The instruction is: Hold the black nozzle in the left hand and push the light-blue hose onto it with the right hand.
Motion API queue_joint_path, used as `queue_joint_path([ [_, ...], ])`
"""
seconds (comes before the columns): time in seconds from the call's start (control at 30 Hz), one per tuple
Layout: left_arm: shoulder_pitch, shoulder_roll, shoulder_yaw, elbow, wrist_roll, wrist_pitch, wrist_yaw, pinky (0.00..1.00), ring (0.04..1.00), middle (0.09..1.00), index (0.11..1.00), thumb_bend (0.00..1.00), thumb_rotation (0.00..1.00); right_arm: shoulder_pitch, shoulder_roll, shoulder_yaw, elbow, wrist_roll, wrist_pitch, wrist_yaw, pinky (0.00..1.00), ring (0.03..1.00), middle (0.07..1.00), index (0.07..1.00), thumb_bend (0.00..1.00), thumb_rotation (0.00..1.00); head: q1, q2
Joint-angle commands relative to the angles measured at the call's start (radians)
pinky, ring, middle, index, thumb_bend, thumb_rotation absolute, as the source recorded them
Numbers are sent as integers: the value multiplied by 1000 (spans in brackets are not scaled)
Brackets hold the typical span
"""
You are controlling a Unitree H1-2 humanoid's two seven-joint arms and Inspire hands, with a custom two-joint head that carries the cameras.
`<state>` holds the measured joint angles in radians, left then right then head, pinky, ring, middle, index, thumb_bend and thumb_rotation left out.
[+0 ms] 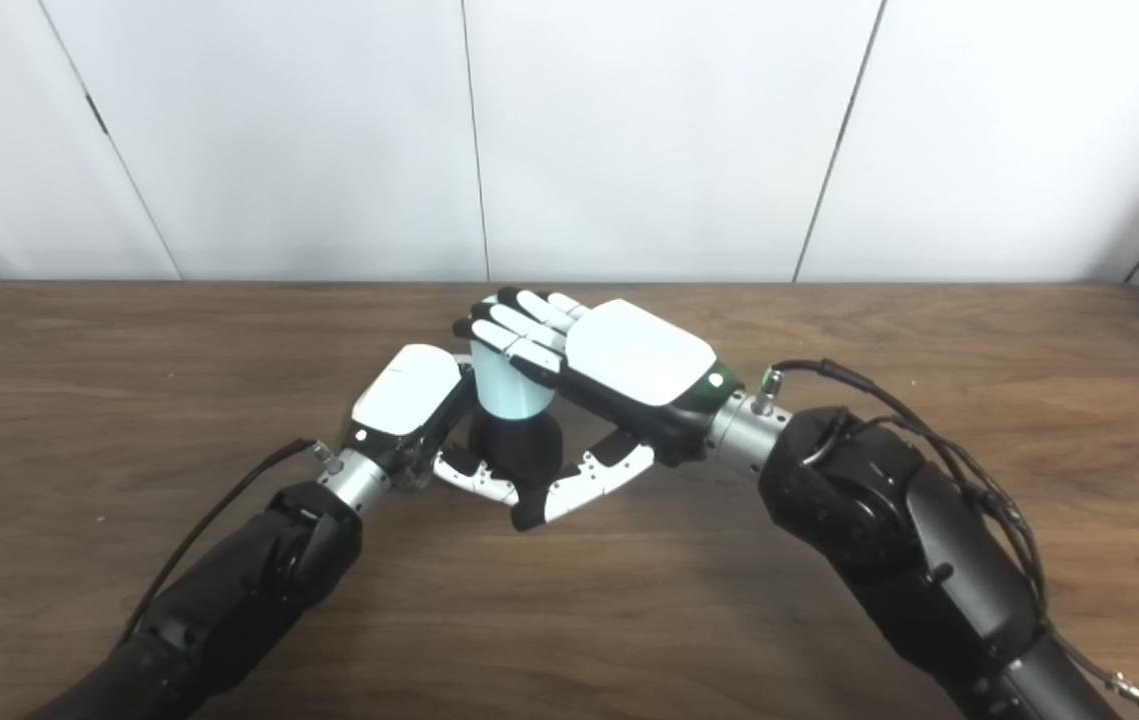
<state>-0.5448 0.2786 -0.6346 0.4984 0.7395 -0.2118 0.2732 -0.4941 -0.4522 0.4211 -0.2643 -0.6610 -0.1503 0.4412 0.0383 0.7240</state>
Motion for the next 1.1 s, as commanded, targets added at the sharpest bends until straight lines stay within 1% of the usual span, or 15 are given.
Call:
queue_joint_path([
  [0.0,118,-18,-84,71,26,15,-180,530,573,499,474,525,0,-25,-12,49,13,-6,-25,99,1000,1000,994,985,812,965,3,1],
  [0.13,118,-18,-83,75,24,7,-173,509,562,499,474,525,0,-36,-16,58,16,-14,-25,104,993,1000,982,966,803,964,3,3],
  [0.27,118,-15,-84,76,25,9,-177,522,566,496,476,526,0,-41,-23,68,17,-22,-27,117,985,1000,969,950,797,947,3,4],
  [0.4,117,-12,-86,76,30,4,-173,519,558,487,483,526,0,-38,-34,79,26,-44,-49,111,989,1000,969,943,794,953,4,6],
  [0.57,118,-10,-84,73,27,5,-173,505,559,484,485,526,0,-17,-36,68,33,-41,-42,95,1000,1000,973,946,799,947,3,7],
  [0.67,119,-8,-81,71,24,10,-179,508,562,487,483,526,0,6,-30,52,33,-36,-22,81,990,1000,990,973,795,952,3,7],
  [0.77,118,-7,-82,75,29,4,-172,510,567,488,482,526,0,37,-28,44,30,-58,-21,57,987,1000,999,990,777,967,5,7],
  [0.9,120,-6,-78,78,23,-2,-169,506,556,476,491,526,0,67,-25,47,24,-88,-21,35,994,1000,1000,1000,760,936,2,7],
  [1.07,120,-4,-78,69,25,2,-175,464,543,469,494,526,0,84,-22,46,19,-104,-16,23,998,1000,1000,1000,736,918,2,8],
])
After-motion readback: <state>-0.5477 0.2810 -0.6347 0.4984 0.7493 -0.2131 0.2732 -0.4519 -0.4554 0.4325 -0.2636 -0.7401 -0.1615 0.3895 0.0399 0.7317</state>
